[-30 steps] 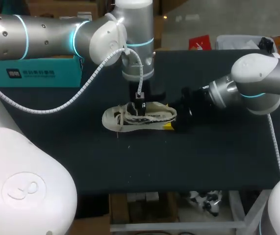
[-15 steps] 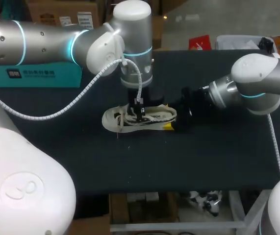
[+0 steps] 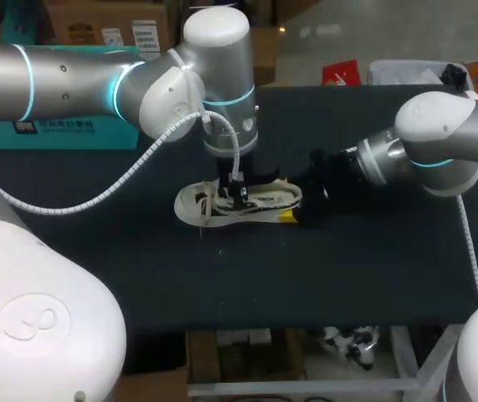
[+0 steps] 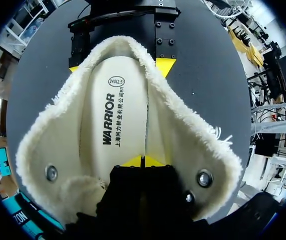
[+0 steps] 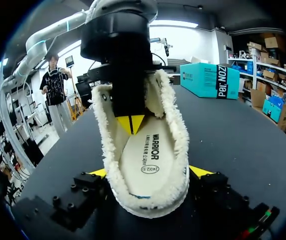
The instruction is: Open the shoe tongue, take the insole out of the shoe, put the insole back into the shoe, and pack the shoe into the shoebox
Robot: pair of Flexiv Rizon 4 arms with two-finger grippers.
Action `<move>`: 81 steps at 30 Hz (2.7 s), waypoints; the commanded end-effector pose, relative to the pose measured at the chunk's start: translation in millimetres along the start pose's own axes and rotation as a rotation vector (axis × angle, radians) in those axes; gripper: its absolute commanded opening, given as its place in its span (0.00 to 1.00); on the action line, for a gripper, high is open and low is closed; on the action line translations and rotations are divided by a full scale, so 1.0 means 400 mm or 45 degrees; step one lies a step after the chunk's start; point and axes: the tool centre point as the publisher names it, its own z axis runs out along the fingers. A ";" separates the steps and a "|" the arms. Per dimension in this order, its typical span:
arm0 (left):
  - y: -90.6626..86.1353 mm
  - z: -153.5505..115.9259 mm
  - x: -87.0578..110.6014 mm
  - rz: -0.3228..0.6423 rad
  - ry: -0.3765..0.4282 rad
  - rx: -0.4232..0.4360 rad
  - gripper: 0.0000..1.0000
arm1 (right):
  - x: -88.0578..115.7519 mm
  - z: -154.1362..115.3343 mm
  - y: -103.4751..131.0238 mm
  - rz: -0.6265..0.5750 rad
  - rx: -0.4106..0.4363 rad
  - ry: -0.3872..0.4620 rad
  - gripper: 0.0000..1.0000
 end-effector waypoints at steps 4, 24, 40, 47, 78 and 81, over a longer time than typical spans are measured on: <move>-0.023 0.035 0.020 0.002 -0.020 0.006 0.17 | -0.006 0.002 -0.005 0.001 -0.003 0.002 0.00; -0.029 0.159 -0.031 -0.057 -0.288 -0.023 0.26 | -0.006 0.002 -0.005 0.001 -0.003 0.002 0.00; -0.044 0.262 -0.188 -0.080 -0.470 -0.016 0.29 | -0.006 0.002 -0.005 0.001 -0.003 0.002 0.00; -0.055 0.271 -0.246 -0.086 -0.517 -0.012 0.28 | -0.006 0.002 -0.005 0.001 -0.003 0.002 0.00; -0.084 0.061 -0.157 -0.226 -0.425 0.218 0.00 | -0.006 0.002 -0.005 0.001 -0.003 0.002 0.00; -0.096 0.035 -0.136 -0.236 -0.422 0.239 0.00 | -0.006 0.002 -0.005 0.001 -0.003 0.002 0.00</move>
